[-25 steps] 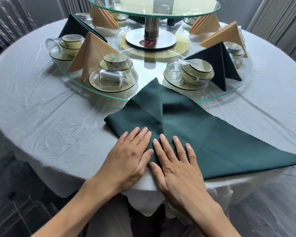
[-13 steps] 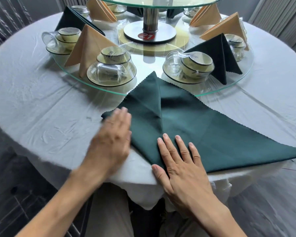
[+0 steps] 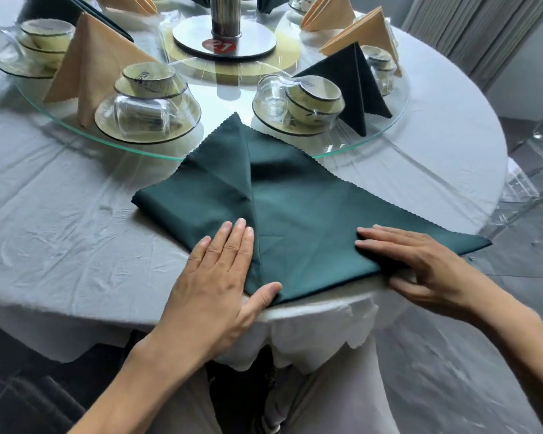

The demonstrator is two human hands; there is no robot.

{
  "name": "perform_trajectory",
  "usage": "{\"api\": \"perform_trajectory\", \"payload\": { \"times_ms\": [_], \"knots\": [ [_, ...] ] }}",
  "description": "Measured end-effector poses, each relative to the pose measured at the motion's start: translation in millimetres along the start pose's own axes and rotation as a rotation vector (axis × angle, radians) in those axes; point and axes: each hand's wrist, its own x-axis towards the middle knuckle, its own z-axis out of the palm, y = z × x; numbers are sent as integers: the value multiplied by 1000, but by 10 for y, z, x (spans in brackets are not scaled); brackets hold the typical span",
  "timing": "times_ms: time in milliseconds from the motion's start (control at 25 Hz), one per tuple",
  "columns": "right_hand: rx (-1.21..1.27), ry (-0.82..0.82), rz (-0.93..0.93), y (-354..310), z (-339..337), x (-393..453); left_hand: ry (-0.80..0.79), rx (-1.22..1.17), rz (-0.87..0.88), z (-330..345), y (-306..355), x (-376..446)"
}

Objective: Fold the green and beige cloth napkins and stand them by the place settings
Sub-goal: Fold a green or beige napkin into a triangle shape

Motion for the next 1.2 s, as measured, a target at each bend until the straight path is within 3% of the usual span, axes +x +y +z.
{"api": "perform_trajectory", "payload": {
  "times_ms": [120,280,400,520,640,880,1040,1200],
  "knots": [
    [-72,118,118,474,-267,-165,11,15,9,-4,5,9],
    [173,289,324,804,-691,-278,-12,-1,12,-49,24,-22],
    [510,432,386,723,-986,91,-18,-9,16,-49,28,-22],
    [601,513,315,345,-1109,822,-25,-17,19,-49,14,-26],
    [462,395,202,-82,-980,1686,-43,-29,27,-82,11,-36],
    [-232,232,139,-617,-488,2732,-41,-109,3,-123,34,-37],
    [-245,186,136,-630,-322,2907,53,-277,93,-175,-15,-72],
    [-226,160,154,-570,-294,2898,195,-268,266,-235,69,-60]
  ]
}}
